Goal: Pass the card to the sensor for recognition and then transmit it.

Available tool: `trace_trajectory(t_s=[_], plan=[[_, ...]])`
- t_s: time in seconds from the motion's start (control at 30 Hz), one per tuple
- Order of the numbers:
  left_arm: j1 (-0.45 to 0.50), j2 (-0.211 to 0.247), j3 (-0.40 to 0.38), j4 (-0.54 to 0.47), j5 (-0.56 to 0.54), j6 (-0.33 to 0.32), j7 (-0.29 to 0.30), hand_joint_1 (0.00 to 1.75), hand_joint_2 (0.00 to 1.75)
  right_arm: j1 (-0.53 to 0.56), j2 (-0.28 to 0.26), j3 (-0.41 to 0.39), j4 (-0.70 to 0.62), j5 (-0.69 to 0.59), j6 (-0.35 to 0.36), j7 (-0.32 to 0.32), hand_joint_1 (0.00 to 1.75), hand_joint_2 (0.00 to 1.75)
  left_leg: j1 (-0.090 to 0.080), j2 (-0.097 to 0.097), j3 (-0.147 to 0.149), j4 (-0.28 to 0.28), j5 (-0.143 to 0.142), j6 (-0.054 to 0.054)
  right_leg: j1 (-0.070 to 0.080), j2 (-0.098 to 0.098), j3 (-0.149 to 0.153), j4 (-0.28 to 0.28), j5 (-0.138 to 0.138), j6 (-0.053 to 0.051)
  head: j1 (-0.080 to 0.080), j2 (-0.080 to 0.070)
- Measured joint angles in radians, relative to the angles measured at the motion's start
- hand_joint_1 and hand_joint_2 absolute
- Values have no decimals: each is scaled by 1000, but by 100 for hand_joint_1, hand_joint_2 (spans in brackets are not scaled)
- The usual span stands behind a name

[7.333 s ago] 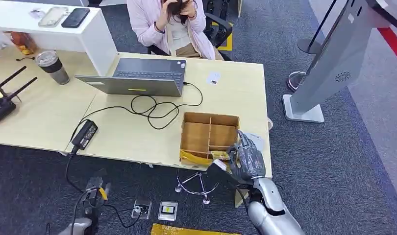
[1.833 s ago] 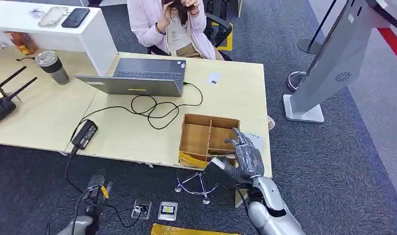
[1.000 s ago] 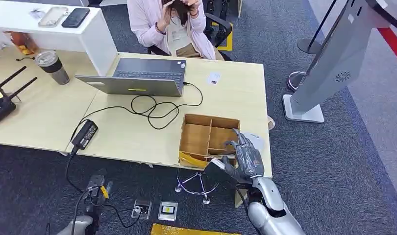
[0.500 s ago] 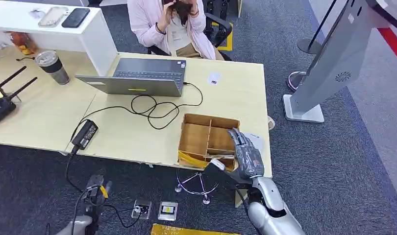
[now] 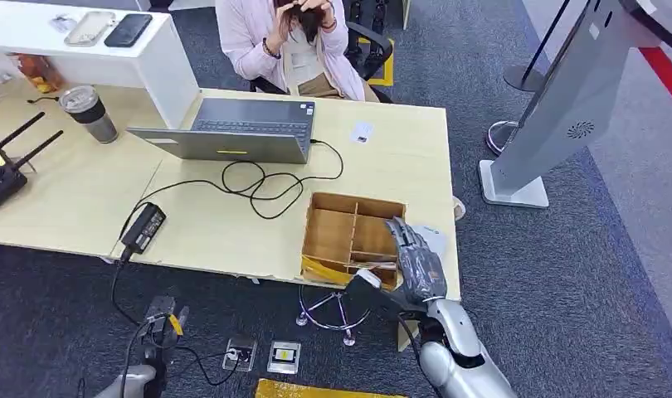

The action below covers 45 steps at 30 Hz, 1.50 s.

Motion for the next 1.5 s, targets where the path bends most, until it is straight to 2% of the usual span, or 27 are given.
trace_trajectory(t_s=[0.2, 0.3, 0.8, 1.5], plan=[[0, 0, 1, -1, -1, 3, 0, 0, 0, 4, 0, 5, -65, 0, 90, 20, 0, 175, 0, 0, 0, 0, 0, 0, 0, 0, 0, 0, 0, 0, 0, 0], [0, 0, 1, -1, -3, 3, 0, 0, 0, 3, 2, 14, -73, -2, 109, 14, 0, 175, 0, 0, 0, 0, 0, 0, 0, 0, 0, 0, 0, 0, 0, 0], [1, 0, 22, -1, -3, 4, 0, 0, 0, 1, 6, 41, -79, 2, 123, -19, 0, 175, 0, 0, 0, 0, 0, 0, 0, 0, 0, 0, 0, 0, 0, 0], [2, 0, 27, -1, -3, 3, 0, 0, 0, -10, 26, 47, -62, 17, 113, -34, 0, 175, 0, 0, 0, 0, 0, 0, 0, 0, 0, 0, 0, 0, 0, 0]])
